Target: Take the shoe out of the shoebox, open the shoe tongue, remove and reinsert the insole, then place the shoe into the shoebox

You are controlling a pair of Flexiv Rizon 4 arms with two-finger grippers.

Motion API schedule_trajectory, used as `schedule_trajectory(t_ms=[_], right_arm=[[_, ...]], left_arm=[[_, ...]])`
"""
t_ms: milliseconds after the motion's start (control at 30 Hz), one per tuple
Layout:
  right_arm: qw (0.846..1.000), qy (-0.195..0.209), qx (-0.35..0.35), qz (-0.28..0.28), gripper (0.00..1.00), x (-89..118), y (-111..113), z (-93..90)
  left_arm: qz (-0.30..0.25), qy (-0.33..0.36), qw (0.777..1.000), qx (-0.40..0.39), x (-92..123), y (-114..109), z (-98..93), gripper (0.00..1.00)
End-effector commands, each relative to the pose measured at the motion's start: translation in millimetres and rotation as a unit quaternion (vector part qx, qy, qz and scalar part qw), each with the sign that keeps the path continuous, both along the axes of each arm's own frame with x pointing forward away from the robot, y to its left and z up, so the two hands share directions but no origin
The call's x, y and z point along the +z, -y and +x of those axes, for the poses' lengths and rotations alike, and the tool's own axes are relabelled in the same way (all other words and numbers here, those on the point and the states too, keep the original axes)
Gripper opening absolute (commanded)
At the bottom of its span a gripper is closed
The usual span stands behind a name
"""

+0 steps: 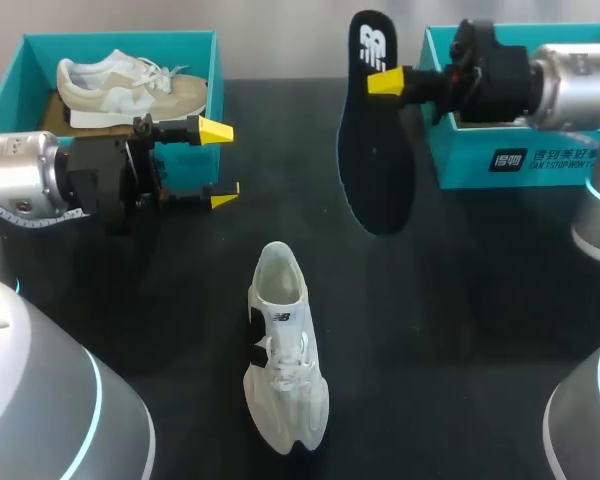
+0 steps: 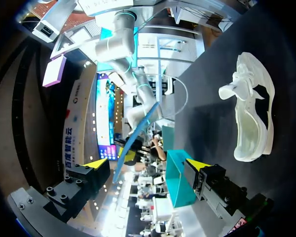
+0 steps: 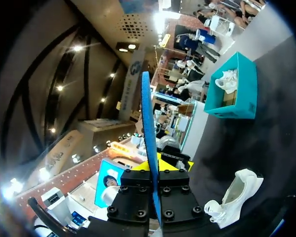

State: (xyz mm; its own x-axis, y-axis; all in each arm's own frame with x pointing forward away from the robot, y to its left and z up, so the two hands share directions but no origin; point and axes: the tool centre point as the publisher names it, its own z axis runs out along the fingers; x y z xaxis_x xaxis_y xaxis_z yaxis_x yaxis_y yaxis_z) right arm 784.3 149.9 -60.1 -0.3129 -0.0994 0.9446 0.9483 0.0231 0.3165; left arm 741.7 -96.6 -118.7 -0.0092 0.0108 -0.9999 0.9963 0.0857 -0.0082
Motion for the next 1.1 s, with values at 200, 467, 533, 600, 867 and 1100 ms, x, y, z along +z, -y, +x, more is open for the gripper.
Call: schedule_trajectory(t_ms=[200, 467, 533, 600, 867, 1100], right_arm=[[0.999, 0.004, 0.041, 0.001, 0.0, -10.6, -10.2, 19.3], [0.998, -0.061, 0.021, -0.013, 0.0, -26.6, -19.6, 35.7], [0.997, -0.077, 0.012, -0.02, 0.0, -34.1, -23.9, 38.2], [0.996, -0.093, 0.007, -0.01, 0.0, -41.5, -29.8, 39.6], [0.989, -0.147, -0.007, -0.001, 0.0, -55.0, -40.1, 40.8], [0.989, -0.147, -0.007, -0.001, 0.0, -55.0, -40.1, 40.8]], left_arm=[[0.0, 0.0, 1.0, 0.0, 0.0, 0.7, 0.2, 1.0], [0.0, 0.0, 1.0, 0.0, 0.0, 0.7, 0.2, 1.0], [0.0, 0.0, 1.0, 0.0, 0.0, 0.7, 0.2, 1.0], [0.0, 0.0, 1.0, 0.0, 0.0, 0.7, 0.2, 1.0], [0.0, 0.0, 1.0, 0.0, 0.0, 0.7, 0.2, 1.0], [-0.015, 0.005, 1.0, -0.017, -8.3, 8.6, 3.4, 1.0]])
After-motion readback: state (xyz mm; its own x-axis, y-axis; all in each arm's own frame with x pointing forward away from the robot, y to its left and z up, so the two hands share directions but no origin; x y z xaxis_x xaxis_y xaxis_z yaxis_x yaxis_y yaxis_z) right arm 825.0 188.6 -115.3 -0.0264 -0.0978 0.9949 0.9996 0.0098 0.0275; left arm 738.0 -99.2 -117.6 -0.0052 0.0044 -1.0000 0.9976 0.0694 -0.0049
